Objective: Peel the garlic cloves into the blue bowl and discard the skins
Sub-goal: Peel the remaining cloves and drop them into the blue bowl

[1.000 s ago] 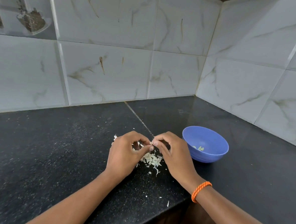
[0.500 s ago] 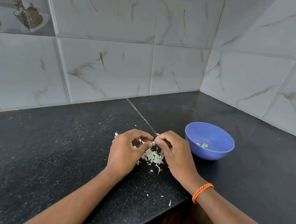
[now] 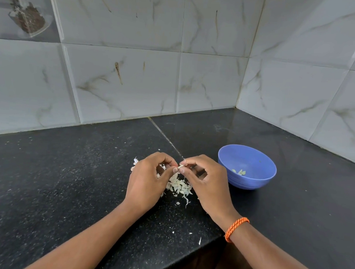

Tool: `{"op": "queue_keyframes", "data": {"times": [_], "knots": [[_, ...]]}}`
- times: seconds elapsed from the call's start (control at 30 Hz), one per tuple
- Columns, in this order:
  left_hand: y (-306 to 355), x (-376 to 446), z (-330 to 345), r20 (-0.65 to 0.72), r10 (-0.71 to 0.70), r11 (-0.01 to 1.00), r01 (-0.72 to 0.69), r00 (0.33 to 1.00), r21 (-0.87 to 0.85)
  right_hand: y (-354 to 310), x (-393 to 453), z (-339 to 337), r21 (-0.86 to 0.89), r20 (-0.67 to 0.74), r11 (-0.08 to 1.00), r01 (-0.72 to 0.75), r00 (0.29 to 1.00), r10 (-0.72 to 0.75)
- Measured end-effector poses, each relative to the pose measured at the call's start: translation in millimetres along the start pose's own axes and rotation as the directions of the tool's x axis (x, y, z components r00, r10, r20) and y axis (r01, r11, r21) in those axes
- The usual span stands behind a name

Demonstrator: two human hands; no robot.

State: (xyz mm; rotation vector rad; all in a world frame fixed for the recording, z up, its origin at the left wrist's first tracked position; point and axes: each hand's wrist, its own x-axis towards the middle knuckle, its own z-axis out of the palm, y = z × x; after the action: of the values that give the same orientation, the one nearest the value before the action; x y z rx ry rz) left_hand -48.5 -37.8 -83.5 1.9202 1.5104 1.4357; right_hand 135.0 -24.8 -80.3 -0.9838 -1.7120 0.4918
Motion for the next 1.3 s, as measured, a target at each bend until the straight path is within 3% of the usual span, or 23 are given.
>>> {"op": "queue_keyframes", "data": {"times": [0.4, 0.77, 1.0, 1.1, 1.3], "knots": [[3.3, -2.1, 0.3, -0.016, 0.010, 0.993, -0.008, 1.000, 0.122, -3.6, -0.8, 2.0, -0.117, -0.065, 0.988, 0.097, 0.992, -0.105], [6.6, -3.6, -0.7, 0.046, -0.106, 0.988, 0.110, 0.993, -0.109, -6.7, -2.3, 5.0, -0.161, -0.050, 0.974, 0.157, 0.985, -0.167], [10.4, -4.3, 1.1, -0.079, 0.092, 0.993, -0.086, 0.993, 0.078, -5.1, -0.9, 5.8, -0.043, 0.026, 0.998, 0.040, 0.999, -0.039], [12.0, -5.8, 0.7, -0.087, 0.111, 0.987, -0.100, 0.990, 0.125, -4.8, -0.6, 6.9, -0.014, 0.052, 1.000, 0.012, 0.999, -0.012], [11.1, -6.6, 1.5, -0.091, 0.099, 0.982, -0.082, 0.991, 0.170, -2.6, -1.6, 9.1, 0.205, 0.021, 0.975, -0.084, 0.996, 0.081]]}}
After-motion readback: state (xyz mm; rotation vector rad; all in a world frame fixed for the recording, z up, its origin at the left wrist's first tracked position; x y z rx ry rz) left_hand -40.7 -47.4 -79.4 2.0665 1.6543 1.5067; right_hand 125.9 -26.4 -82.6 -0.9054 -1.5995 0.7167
